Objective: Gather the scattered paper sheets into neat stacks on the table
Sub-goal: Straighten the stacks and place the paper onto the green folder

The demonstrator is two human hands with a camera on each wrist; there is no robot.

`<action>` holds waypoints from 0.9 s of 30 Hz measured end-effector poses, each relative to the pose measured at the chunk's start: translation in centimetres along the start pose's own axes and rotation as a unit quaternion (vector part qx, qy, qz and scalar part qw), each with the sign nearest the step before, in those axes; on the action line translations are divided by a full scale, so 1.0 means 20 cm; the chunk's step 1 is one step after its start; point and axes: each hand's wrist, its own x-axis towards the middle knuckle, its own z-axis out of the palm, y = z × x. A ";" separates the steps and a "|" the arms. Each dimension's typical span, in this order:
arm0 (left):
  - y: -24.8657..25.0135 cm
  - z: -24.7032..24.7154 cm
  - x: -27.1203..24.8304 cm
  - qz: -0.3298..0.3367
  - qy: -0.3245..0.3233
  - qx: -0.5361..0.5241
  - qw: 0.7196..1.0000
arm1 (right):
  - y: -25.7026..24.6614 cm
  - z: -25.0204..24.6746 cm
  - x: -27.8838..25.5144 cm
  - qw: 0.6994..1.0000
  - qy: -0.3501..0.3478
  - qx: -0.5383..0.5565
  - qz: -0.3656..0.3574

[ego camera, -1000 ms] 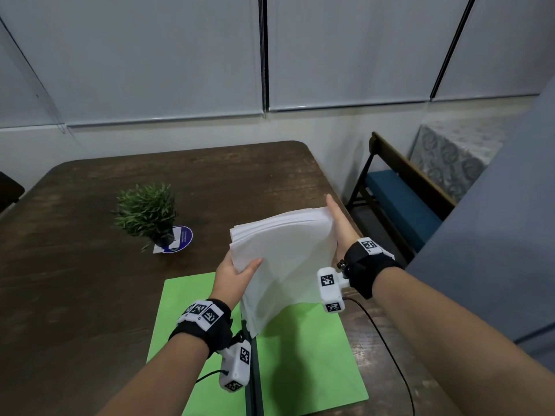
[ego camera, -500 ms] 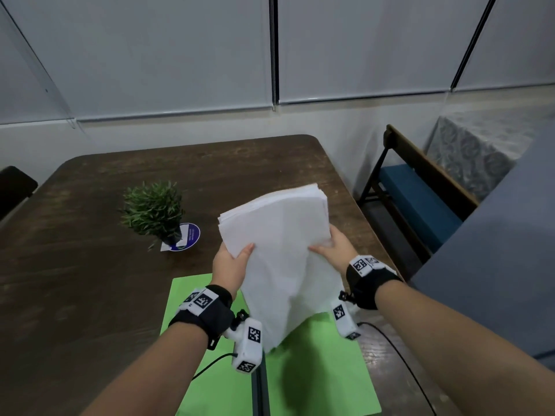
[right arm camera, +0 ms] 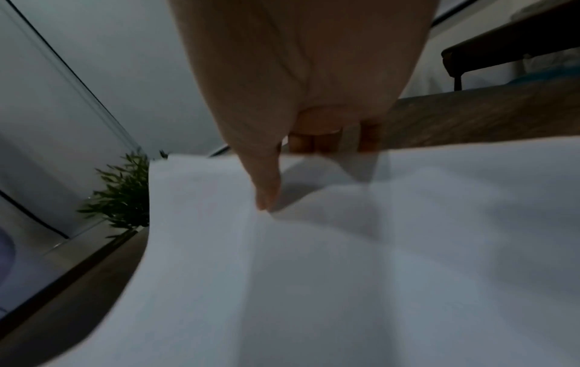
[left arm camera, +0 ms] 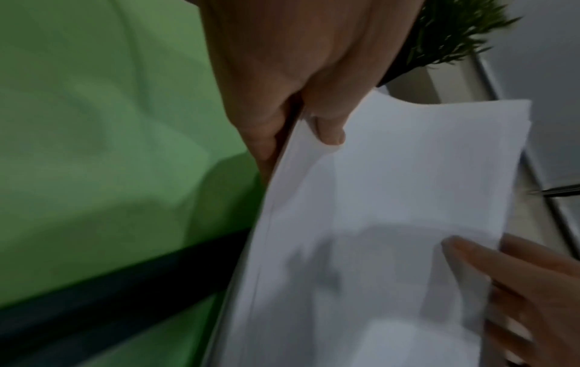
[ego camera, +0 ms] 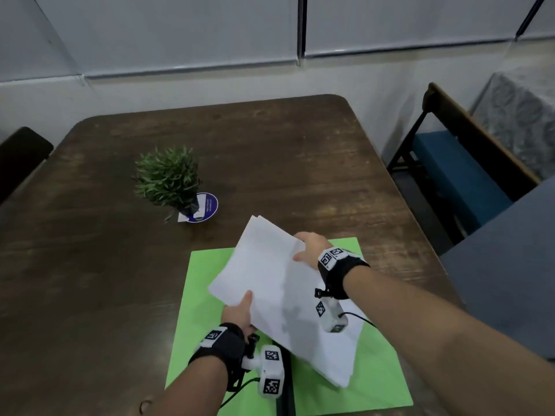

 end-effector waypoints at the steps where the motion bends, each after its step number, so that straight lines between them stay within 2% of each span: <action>1: -0.03 -0.01 0.02 -0.018 -0.003 0.036 0.999 | 0.01 0.04 0.02 1.000 -0.008 -0.007 0.016; 5: -0.07 -0.12 0.13 -0.077 -0.035 0.183 0.979 | 0.09 0.09 0.01 0.996 -0.013 0.021 0.088; 8: -0.02 -0.24 0.27 -0.055 0.065 0.313 0.946 | 0.26 0.08 -0.07 0.987 0.058 0.011 0.152; 10: 0.08 -0.29 0.29 -0.017 0.118 0.328 0.937 | 0.38 0.09 -0.15 0.973 0.088 0.007 0.214; 11: 0.12 -0.30 0.31 0.013 0.123 0.332 0.935 | 0.44 0.10 -0.19 0.965 0.087 0.011 0.248; 15: 0.23 -0.25 0.39 0.099 0.061 0.365 0.924 | 0.59 0.18 -0.32 0.926 0.046 0.058 0.371; 18: 0.21 -0.15 0.44 0.118 0.030 0.394 0.911 | 0.61 0.22 -0.38 0.917 0.022 0.048 0.396; 22: 0.20 -0.09 0.48 0.085 -0.008 0.412 0.907 | 0.64 0.29 -0.36 0.902 0.007 0.093 0.422; 25: 0.20 -0.08 0.54 0.071 -0.015 0.412 0.908 | 0.64 0.35 -0.33 0.886 -0.004 0.157 0.436; 27: 0.22 -0.07 0.53 0.057 -0.021 0.422 0.905 | 0.62 0.34 -0.33 0.879 -0.019 0.155 0.450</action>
